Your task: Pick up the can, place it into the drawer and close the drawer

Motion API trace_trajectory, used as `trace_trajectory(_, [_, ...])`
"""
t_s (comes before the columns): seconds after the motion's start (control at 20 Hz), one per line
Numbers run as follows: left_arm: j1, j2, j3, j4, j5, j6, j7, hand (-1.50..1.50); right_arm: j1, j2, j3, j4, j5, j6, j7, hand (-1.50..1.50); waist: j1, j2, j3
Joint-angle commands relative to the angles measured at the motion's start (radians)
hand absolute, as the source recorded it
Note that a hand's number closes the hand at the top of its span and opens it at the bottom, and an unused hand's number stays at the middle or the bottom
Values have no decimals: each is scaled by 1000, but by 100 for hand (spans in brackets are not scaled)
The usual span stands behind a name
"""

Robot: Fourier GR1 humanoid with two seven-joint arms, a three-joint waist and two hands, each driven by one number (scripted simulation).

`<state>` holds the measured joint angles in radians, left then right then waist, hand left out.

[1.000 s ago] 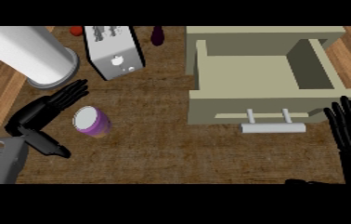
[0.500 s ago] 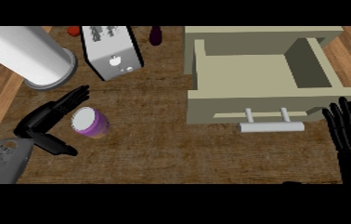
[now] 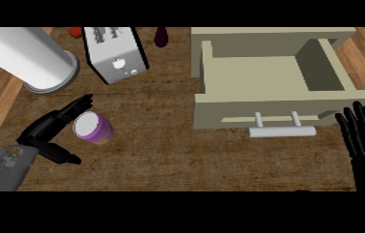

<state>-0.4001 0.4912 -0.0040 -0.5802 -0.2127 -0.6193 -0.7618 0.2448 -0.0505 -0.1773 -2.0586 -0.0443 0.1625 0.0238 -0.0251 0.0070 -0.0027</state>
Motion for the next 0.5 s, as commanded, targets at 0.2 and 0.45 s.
trace_trajectory(0.2, [-68,11,-37,153,-19,-128,-171,-150,34,-12,-25,-47,-31,21,5,-150,-9,1,0])
trace_trajectory(0.45, [-90,-18,-50,186,-11,-114,-174,-150,23,-10,-21,-43,-30,19,25,-150,-1,0,0])
